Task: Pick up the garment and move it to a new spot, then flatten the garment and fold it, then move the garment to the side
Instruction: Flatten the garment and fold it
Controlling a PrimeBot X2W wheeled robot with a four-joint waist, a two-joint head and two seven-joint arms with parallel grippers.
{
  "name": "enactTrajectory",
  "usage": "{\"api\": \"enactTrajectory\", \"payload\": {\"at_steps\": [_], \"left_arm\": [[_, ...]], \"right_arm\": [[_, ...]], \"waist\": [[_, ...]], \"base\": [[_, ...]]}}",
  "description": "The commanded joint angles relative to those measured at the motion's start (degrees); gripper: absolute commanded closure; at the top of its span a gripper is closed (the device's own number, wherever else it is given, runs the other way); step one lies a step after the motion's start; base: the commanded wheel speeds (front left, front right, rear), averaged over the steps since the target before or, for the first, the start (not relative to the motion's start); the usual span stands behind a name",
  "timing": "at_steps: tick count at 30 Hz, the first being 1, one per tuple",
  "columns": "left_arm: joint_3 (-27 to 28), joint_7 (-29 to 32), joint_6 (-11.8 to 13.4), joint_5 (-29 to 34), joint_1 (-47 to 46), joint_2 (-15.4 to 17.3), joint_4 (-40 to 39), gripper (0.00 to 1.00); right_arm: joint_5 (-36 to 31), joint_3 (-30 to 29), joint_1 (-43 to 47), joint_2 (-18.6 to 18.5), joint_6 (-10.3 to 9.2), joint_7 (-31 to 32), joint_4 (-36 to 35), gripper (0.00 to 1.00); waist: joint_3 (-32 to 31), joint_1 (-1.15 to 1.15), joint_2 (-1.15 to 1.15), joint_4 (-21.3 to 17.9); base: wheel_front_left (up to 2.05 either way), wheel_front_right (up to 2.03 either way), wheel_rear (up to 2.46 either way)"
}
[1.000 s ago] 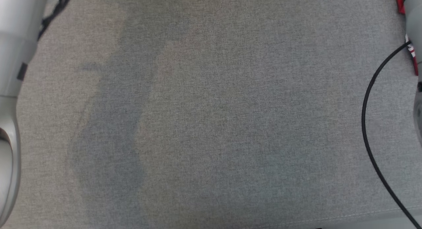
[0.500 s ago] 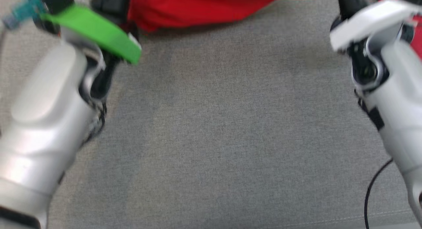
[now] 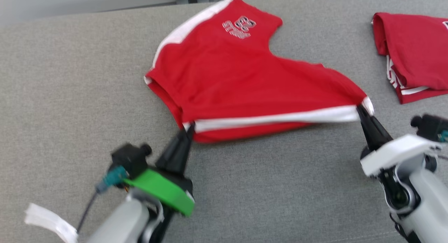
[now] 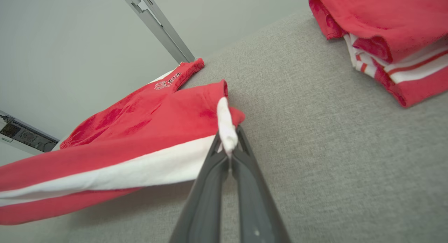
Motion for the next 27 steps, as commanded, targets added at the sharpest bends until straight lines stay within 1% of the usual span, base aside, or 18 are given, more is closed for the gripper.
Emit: {"api": "enactTrajectory", "payload": {"at_steps": [1, 4, 8, 10, 15, 18, 21, 24, 27], "left_arm": [[-0.72, -0.16, 0.08, 1.34, 2.90, 0.01, -0.66, 1.00], [-1.10, -0.16, 0.57, 1.98, 6.47, -0.05, -1.89, 1.00], [-2.06, -0.16, 0.38, 3.09, 10.45, 0.34, -2.87, 1.00], [-2.30, -0.16, 0.53, 3.81, 11.59, 0.76, -3.05, 1.00], [-3.50, -0.16, -0.15, 4.89, 14.01, 1.10, -3.26, 1.00], [-3.94, -0.16, -0.30, 4.92, 14.65, 0.98, -3.10, 1.00], [-3.84, -0.17, -0.58, 5.26, 14.31, 0.36, -3.07, 1.00], [-2.78, -0.17, -1.00, 5.91, 13.67, -0.34, -3.28, 1.00], [-1.64, -0.17, -1.66, 6.81, 13.29, -1.31, -2.94, 1.00]], "right_arm": [[-0.28, -1.44, 3.58, -0.31, -0.08, 0.40, -1.42, 1.00], [-1.12, -3.99, 10.07, 0.35, -0.08, 2.00, -4.42, 1.00], [-2.70, -8.20, 18.62, 2.19, -0.07, 4.83, -9.65, 1.00], [-3.37, -11.00, 22.64, 3.82, -0.08, 6.34, -12.54, 1.00], [-5.78, -17.79, 31.26, 8.76, -0.07, 11.66, -20.19, 1.00], [-7.84, -21.07, 33.83, 11.92, -0.07, 14.66, -23.76, 1.00], [-9.36, -23.23, 34.28, 14.48, -0.07, 16.98, -25.92, 1.00], [-10.23, -24.63, 32.26, 15.70, -0.07, 18.20, -27.53, 1.00], [-11.06, -24.92, 29.89, 15.70, -0.06, 18.93, -27.89, 1.00]], "waist": [[-2.64, 0.00, 0.00, 0.59], [-4.07, 0.00, 0.00, 1.14], [-5.31, 0.00, 0.00, 1.97], [-5.71, 0.00, 0.00, 2.34], [-6.72, 0.00, 0.00, 3.09], [-7.28, 0.00, 0.00, 3.26], [-7.77, 0.00, 0.00, 3.58], [-8.06, 0.00, 0.00, 3.97], [-7.98, 0.00, 0.00, 4.32]], "base": [[0.00, 0.00, 0.00], [0.00, 0.00, 0.00], [0.00, 0.00, 0.00], [0.00, 0.00, 0.00], [0.00, 0.00, 0.00], [0.00, 0.00, 0.00], [0.00, 0.00, 0.00], [0.00, 0.00, 0.00], [0.00, 0.00, 0.00]]}}
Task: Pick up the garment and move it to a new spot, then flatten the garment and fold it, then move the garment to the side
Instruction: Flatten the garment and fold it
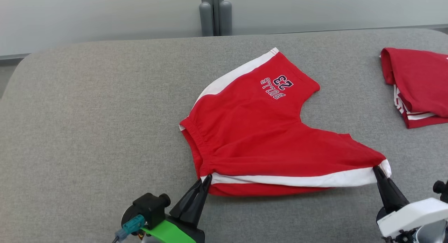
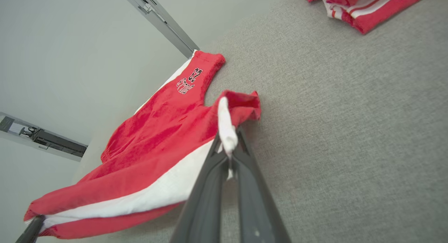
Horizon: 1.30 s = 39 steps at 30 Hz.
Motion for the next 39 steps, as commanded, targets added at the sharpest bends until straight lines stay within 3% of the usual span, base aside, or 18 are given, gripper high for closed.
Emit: {"api": "enactTrajectory", "payload": {"at_steps": [1, 6, 12, 25, 34, 35, 37, 38, 39], "left_arm": [[0.70, -0.17, -0.59, 0.79, -0.98, -0.61, 0.25, 1.00], [2.24, -0.16, -2.22, 2.21, -3.65, -2.49, 1.10, 1.00], [4.50, -0.16, -3.83, 2.54, -9.35, -5.81, 3.66, 1.00], [7.92, -0.17, -5.40, 2.99, -22.69, -11.87, 12.88, 1.00], [6.31, -0.16, -5.47, 2.31, -27.29, -13.44, 17.07, 1.00], [6.10, -0.16, -5.47, 2.23, -27.62, -13.52, 17.29, 0.92], [5.73, -0.16, -5.47, 2.09, -28.30, -13.59, 17.72, 0.92], [5.28, -0.16, -5.48, 2.08, -28.59, -13.62, 17.90, 0.86], [4.86, -0.16, -5.48, 2.24, -28.85, -13.65, 18.00, 0.69]], "right_arm": [[-0.62, 0.20, -2.10, -0.57, -0.02, 0.63, -0.02, 1.00], [-1.80, 0.80, -10.25, -1.89, -0.02, 1.75, 1.69, 1.00], [-3.02, 1.50, -23.44, -3.96, -0.02, 2.94, 8.64, 1.00], [-8.04, 2.79, -54.34, -5.34, -0.02, 0.24, 36.41, 1.00], [-13.34, 5.69, -67.92, -4.86, -0.02, -4.39, 55.23, 1.00], [-13.49, 6.41, -68.83, -4.61, -0.02, -4.70, 56.31, 1.00], [-13.40, 7.52, -70.25, -4.65, -0.02, -5.50, 58.54, 1.00], [-13.52, 7.98, -70.92, -5.06, -0.02, -6.05, 59.74, 1.00], [-13.48, 8.35, -71.41, -5.22, -0.02, -6.54, 60.62, 0.64]], "waist": [[0.28, 0.01, 0.00, 0.29], [1.69, 0.01, 0.00, 1.44], [4.77, 0.01, 0.00, 3.93], [12.59, 0.01, 0.00, 9.93], [14.86, 0.01, 0.00, 11.95], [15.04, 0.01, 0.00, 12.03], [15.41, 0.01, 0.00, 12.16], [15.56, 0.01, 0.00, 12.21], [15.66, 0.01, 0.00, 12.25]], "base": [[0.00, 0.00, 0.00], [0.00, 0.00, 0.00], [0.00, 0.00, 0.00], [0.00, 0.00, 0.00], [0.00, 0.00, 0.00], [0.00, 0.00, 0.00], [0.00, 0.00, 0.00], [0.00, 0.00, 0.00], [0.00, 0.00, 0.00]]}}
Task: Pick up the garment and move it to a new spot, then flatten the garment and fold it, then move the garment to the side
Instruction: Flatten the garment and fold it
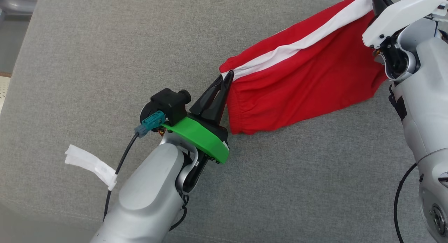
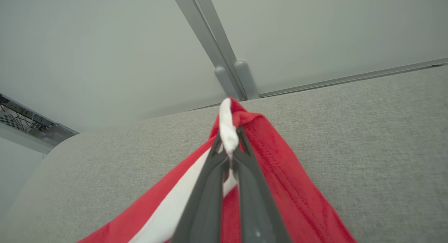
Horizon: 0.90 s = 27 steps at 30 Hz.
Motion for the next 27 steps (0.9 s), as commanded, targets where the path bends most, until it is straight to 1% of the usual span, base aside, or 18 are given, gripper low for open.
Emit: {"api": "enactTrajectory", "payload": {"at_steps": [1, 2, 6, 9, 12, 14, 17, 21, 27], "left_arm": [[-0.30, -0.15, -0.13, 0.25, -1.23, -0.03, -0.05, 0.09], [-0.48, -0.15, -0.13, 0.42, -1.33, -0.01, -0.12, 0.00], [0.10, -0.15, -0.13, 3.00, -0.54, -0.02, -0.02, 0.00], [1.97, -0.15, -0.14, 5.16, 1.54, -0.01, 0.04, 0.00], [4.44, -0.15, -0.14, 7.74, 4.01, 0.09, -0.61, 0.00], [6.30, -0.15, -0.14, 8.82, 5.87, 0.46, -1.34, 0.00], [10.53, -0.15, -0.09, 11.21, 9.07, 1.37, -3.28, 0.00], [15.91, -0.15, 0.81, 14.74, 12.27, 1.70, -6.71, 0.00], [23.59, -0.15, 1.74, 19.72, 15.96, 1.46, -11.45, 0.00]], "right_arm": [[-0.14, 0.34, -0.72, -0.69, -0.02, -0.66, 1.24, 0.01], [-0.05, 0.72, -1.13, -0.64, -0.02, -1.36, 1.82, 0.00], [1.35, 2.96, -1.31, -1.37, -0.02, -3.04, 3.66, 0.00], [2.43, 5.43, -0.12, -2.20, -0.02, -2.92, 3.76, 0.00], [3.57, 8.13, 1.29, -4.06, -0.02, -2.56, 3.28, 0.00], [3.76, 10.02, 2.35, -5.51, -0.02, -2.46, 2.91, 0.00], [5.05, 12.43, 4.52, -7.75, -0.02, -2.62, 2.48, 0.00], [6.34, 14.52, 6.43, -10.01, -0.02, -2.78, 2.73, 0.00], [7.55, 16.65, 7.60, -11.01, -0.02, -2.66, 4.44, 0.00]], "waist": [[0.37, 0.00, 0.00, 0.31], [0.38, 0.00, 0.00, 0.35], [-0.27, 0.00, 0.00, 0.20], [-1.15, 0.00, 0.00, -0.04], [-1.97, 0.00, 0.00, -0.18], [-2.42, 0.00, 0.00, -0.17], [-2.98, 0.00, 0.00, -0.03], [-3.13, 0.00, 0.00, 0.23], [-2.38, 0.00, 0.00, 0.56]], "base": [[0.00, 0.00, 0.00], [0.00, 0.00, 0.00], [0.00, 0.00, 0.00], [0.00, 0.00, 0.00], [0.00, 0.00, 0.00], [0.00, 0.00, 0.00], [0.00, 0.00, 0.00], [0.00, 0.00, 0.00], [0.00, 0.00, 0.00]]}}
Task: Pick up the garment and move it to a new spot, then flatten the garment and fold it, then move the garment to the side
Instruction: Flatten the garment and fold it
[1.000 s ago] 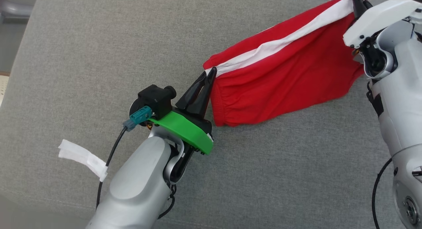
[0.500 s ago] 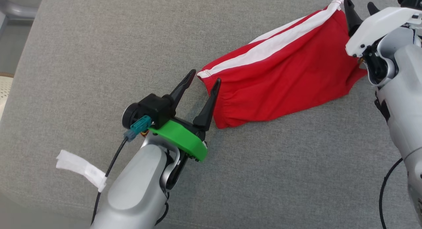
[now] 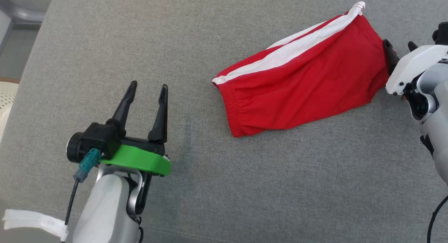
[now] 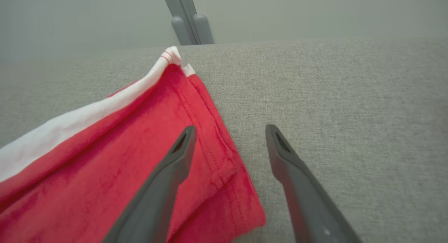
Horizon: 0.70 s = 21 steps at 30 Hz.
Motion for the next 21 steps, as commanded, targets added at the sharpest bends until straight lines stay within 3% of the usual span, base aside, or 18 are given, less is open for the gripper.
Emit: {"api": "enactTrajectory", "payload": {"at_steps": [1, 8, 11, 21], "left_arm": [[1.17, -0.15, 0.26, 1.09, 1.10, -0.12, -0.65, 0.00], [6.47, -0.15, 0.01, 4.62, 3.78, -0.99, -2.66, 0.00], [7.77, -0.15, -0.27, 5.15, 4.67, -1.23, -2.95, 0.00], [8.90, -0.15, -0.80, 6.50, 7.21, -1.49, -2.31, 0.00]], "right_arm": [[0.51, 0.28, 0.65, -0.30, -0.02, -0.01, 0.54, 0.00], [2.20, 1.30, 1.52, 0.13, -0.02, 0.38, 3.56, 0.00], [3.55, 2.08, 2.41, 0.79, -0.02, 1.39, 3.60, 1.00], [8.77, 4.04, 6.67, 0.48, -0.04, -0.85, -0.33, 1.00]], "waist": [[0.35, 0.00, 0.00, 0.20], [0.79, 0.00, 0.00, 0.89], [0.63, 0.00, 0.00, 0.88], [-3.17, 0.00, 0.00, -1.41]], "base": [[0.00, 0.00, 0.00], [0.00, 0.00, 0.00], [0.00, 0.00, 0.00], [0.00, 0.00, 0.00]]}}
